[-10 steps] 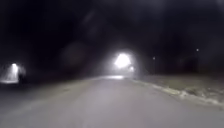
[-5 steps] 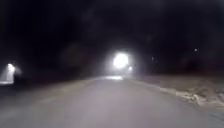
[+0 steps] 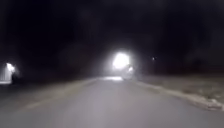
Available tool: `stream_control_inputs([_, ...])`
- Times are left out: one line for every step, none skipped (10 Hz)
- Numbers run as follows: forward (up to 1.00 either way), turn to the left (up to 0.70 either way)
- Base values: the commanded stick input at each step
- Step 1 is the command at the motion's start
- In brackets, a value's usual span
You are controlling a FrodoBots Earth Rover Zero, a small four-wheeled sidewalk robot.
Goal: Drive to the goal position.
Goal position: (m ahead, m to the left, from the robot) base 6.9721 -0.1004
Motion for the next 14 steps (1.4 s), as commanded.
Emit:
stream_control_inputs([1.0,0.05])
stream_control_inputs([1.0,0.05])
stream_control_inputs([1.0,0.05])
stream_control_inputs([1.0,0.05])
stream_control_inputs([1.0,0.05])
stream_control_inputs([1.0,0.05])
stream_control_inputs([1.0,0.05])
stream_control_inputs([1.0,0.05])
stream_control_inputs([1.0,0.05])
stream_control_inputs([1.0,0.05])
stream_control_inputs([1.0,0.05])
stream_control_inputs([1.0,0.05])
stream_control_inputs([1.0,0.05])
stream_control_inputs([1.0,0.13])
